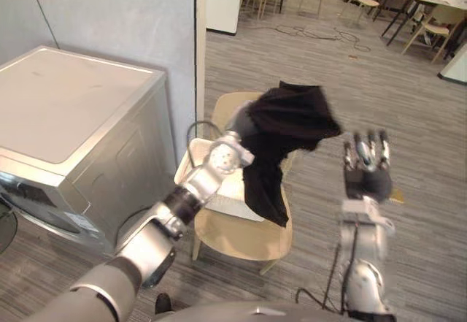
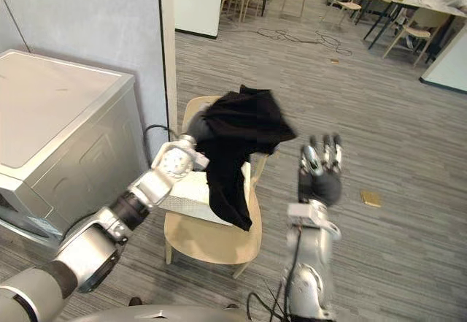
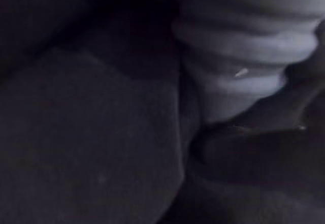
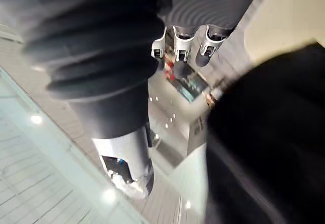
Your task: Pick up the laundry basket with both hands and put the clothes into the washing machine.
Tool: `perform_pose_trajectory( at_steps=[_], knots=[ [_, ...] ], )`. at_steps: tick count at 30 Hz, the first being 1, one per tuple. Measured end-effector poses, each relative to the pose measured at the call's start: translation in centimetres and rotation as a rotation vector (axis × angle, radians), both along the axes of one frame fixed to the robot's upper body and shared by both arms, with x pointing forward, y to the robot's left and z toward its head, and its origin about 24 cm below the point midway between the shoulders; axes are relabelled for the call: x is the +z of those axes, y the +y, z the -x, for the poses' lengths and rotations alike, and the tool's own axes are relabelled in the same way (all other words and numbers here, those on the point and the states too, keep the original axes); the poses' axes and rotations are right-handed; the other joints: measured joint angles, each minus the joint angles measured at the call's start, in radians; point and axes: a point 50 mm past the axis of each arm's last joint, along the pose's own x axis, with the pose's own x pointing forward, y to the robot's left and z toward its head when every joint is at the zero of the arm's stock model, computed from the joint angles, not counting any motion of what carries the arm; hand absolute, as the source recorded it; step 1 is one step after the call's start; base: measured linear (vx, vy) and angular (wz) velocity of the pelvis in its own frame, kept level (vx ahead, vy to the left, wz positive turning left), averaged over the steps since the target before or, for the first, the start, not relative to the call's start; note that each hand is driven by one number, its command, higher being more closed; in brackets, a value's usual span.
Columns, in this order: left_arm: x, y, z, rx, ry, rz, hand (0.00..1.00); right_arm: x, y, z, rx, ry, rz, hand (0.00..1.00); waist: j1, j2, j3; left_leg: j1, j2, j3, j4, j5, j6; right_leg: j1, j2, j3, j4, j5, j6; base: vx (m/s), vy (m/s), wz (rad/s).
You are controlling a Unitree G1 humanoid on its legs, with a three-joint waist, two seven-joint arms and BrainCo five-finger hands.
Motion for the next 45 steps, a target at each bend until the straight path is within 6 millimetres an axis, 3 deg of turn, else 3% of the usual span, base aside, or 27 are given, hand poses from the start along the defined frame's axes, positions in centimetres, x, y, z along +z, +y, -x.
perform_pose_trajectory(
  at_steps=[4,8,12,16,19,23,25,29,32,34,38,45],
  knots=[
    [-0.5,4.5,0.0,0.136,0.008,0.071,1.00,-2.2,-1.4,1.7,-0.033,0.106,0.017,0.00,-0.013,0.007,0.000,0.000,0.001,0.009,0.000,-0.001,-0.001,-0.009,0.000,0.007,0.005,-0.001,-0.002,-0.01,0.000,-0.08],
    [-0.6,7.6,1.1,0.230,0.000,0.170,1.00,-4.2,-1.7,2.9,-0.041,0.190,-0.013,0.00,-0.018,0.012,-0.003,0.000,0.000,0.019,0.000,-0.005,-0.001,-0.017,0.000,0.020,0.005,-0.001,-0.002,0.00,0.000,-0.08],
    [-1.5,10.4,3.8,0.309,-0.012,0.255,1.00,-7.4,-3.0,5.6,-0.113,0.378,0.030,0.00,-0.019,0.023,-0.013,0.000,0.000,0.020,0.000,-0.010,-0.001,-0.016,0.000,0.020,0.002,-0.005,-0.004,0.01,-0.001,-0.01],
    [-4.8,13.5,8.0,0.397,0.082,0.347,1.00,-12.7,-4.4,10.1,-0.195,0.678,-0.004,0.00,-0.013,0.041,-0.032,0.000,0.000,0.015,0.000,-0.011,0.000,-0.008,0.000,0.015,-0.004,-0.010,-0.003,0.01,-0.004,0.04],
    [-8.1,14.4,10.9,0.419,0.225,0.439,1.00,-16.8,-4.2,14.2,-0.238,0.903,-0.119,0.00,0.006,0.050,-0.045,0.001,0.000,-0.011,0.000,-0.012,-0.001,0.015,0.000,-0.013,-0.009,-0.017,-0.004,0.02,-0.012,0.23],
    [-12.0,15.1,15.0,0.453,0.416,0.557,1.00,-19.7,-3.0,17.1,-0.213,1.085,-0.197,0.00,0.031,0.053,-0.063,0.002,0.002,-0.025,0.000,-0.017,-0.007,0.028,0.001,-0.030,-0.007,-0.020,-0.005,-0.02,-0.007,0.15],
    [-15.1,15.6,17.5,0.501,0.554,0.581,1.00,-21.1,-2.0,18.7,-0.190,1.186,-0.230,0.00,0.051,0.050,-0.061,0.016,0.002,-0.037,0.000,-0.020,-0.002,0.052,0.001,-0.046,-0.003,-0.028,-0.006,-0.05,-0.002,0.21],
    [-21.5,16.5,23.2,0.703,0.854,0.782,1.00,-22.7,-0.4,19.7,-0.111,1.284,-0.261,0.00,0.072,0.049,-0.064,0.034,0.003,-0.039,0.000,-0.020,-0.001,0.075,0.001,-0.059,0.001,-0.041,-0.008,-0.05,0.000,0.10],
    [-24.9,16.1,26.7,0.871,1.011,0.978,1.00,-23.9,1.1,19.7,-0.046,1.330,-0.286,0.00,0.086,0.046,-0.062,0.031,0.001,-0.041,0.000,-0.021,0.001,0.078,0.001,-0.062,0.001,-0.045,-0.015,-0.05,0.009,0.10],
    [-27.1,15.7,29.4,1.004,1.129,1.070,1.00,-25.3,2.3,20.8,-0.048,1.410,-0.378,0.00,0.091,0.045,-0.062,0.026,-0.002,-0.048,0.000,-0.021,0.001,0.080,0.001,-0.062,0.000,-0.051,-0.024,-0.05,0.013,0.14],
    [-28.6,17.2,31.5,1.220,1.169,1.158,1.00,-26.4,3.0,23.3,-0.150,1.506,-0.532,0.00,0.090,0.040,-0.058,0.020,-0.010,-0.063,0.000,-0.021,0.001,0.088,0.001,-0.059,-0.019,-0.050,-0.027,-0.02,0.009,0.06],
    [-29.0,17.9,33.4,1.343,1.172,1.197,1.00,-26.8,3.4,23.4,-0.150,1.545,-0.569,0.00,0.084,0.020,-0.034,0.061,-0.010,-0.061,0.000,-0.022,0.001,0.123,0.001,-0.052,-0.028,-0.049,-0.029,0.00,0.002,-0.05]
  ],
)
